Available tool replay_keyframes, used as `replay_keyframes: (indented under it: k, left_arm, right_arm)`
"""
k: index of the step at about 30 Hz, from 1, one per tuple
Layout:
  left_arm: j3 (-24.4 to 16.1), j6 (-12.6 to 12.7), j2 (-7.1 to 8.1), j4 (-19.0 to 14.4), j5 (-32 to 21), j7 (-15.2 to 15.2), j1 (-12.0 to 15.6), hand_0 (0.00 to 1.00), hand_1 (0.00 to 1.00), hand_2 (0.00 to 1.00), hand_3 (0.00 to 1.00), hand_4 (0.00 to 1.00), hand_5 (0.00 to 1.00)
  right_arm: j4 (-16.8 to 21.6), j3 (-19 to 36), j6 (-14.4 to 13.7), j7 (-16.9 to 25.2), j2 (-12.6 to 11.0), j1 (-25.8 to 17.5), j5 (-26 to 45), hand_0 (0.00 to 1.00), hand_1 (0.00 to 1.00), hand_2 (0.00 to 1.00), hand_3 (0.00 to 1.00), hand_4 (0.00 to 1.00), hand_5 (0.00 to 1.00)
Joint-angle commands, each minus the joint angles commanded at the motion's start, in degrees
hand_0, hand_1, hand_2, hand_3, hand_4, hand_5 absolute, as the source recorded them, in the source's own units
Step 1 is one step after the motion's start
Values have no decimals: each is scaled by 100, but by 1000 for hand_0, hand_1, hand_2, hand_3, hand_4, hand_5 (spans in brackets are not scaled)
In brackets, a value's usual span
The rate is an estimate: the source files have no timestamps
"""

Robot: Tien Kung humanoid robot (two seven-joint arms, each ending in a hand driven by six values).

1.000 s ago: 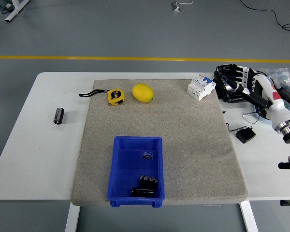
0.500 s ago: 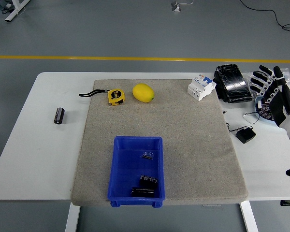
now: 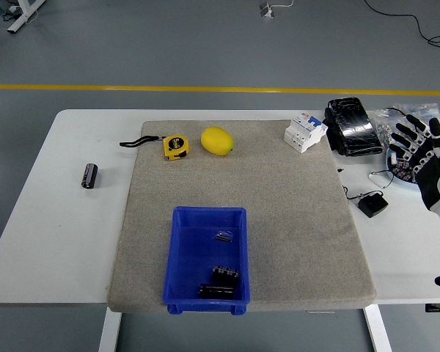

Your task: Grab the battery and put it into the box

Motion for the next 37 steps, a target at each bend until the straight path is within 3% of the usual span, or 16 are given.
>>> replay_keyframes:
  k: [12, 22, 37]
  left_arm:
    - [-26, -8, 9, -26, 154, 46, -34, 687, 675, 714, 624, 641, 651]
    - [-151, -172, 63, -46, 391, 93, -69, 686, 669, 713, 622, 641, 651]
    - [31, -100, -9, -2, -62, 5, 23, 688, 670, 712, 620, 641, 652]
  right_arm:
    - [-49, 55, 17, 24, 88, 53, 13, 824, 821, 835, 852, 998, 945]
    - [-57, 50, -8, 27, 200, 192, 106, 811, 810, 825, 857, 998, 937]
    - [-81, 66, -122, -6, 266, 93, 186, 797, 795, 816, 870, 998, 933]
